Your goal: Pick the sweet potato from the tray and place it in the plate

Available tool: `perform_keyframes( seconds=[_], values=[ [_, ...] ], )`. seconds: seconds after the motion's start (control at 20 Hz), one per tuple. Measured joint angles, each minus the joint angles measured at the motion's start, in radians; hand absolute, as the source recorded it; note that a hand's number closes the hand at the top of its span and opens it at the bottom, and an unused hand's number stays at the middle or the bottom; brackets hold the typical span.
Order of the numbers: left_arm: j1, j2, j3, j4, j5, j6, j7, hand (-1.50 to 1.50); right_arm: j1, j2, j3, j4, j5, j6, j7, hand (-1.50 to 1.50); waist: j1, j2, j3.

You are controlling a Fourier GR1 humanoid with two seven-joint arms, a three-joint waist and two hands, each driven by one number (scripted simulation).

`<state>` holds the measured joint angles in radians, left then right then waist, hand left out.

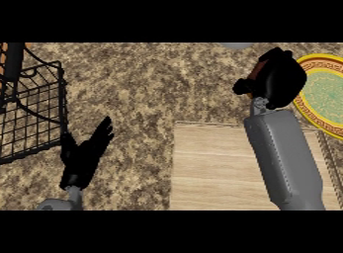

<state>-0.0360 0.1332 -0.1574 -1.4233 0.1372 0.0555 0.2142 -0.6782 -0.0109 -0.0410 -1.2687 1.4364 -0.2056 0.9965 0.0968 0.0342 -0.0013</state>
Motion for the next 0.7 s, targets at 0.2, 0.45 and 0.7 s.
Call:
perform_keyframes(
  seconds=[0.2, 0.45, 0.7],
  values=[
    [-0.015, 0.0, 0.003, 0.007, 0.0, -0.001, 0.007, 0.0, -0.087, 0.003, -0.06, 0.074, 0.122, -0.127, 0.064, 1.5, 0.003, 0.001, 0.0],
    [-0.02, -0.009, 0.0, 0.01, -0.004, 0.007, 0.013, 0.0, -0.13, 0.002, -0.157, 0.147, 0.224, -0.296, 0.084, 1.5, -0.007, 0.0, 0.002],
    [-0.011, 0.003, 0.02, 0.005, 0.004, 0.008, 0.013, 0.0, -0.122, -0.002, -0.258, 0.213, 0.292, -0.488, 0.059, 1.5, -0.024, -0.006, 0.003]
  ],
)
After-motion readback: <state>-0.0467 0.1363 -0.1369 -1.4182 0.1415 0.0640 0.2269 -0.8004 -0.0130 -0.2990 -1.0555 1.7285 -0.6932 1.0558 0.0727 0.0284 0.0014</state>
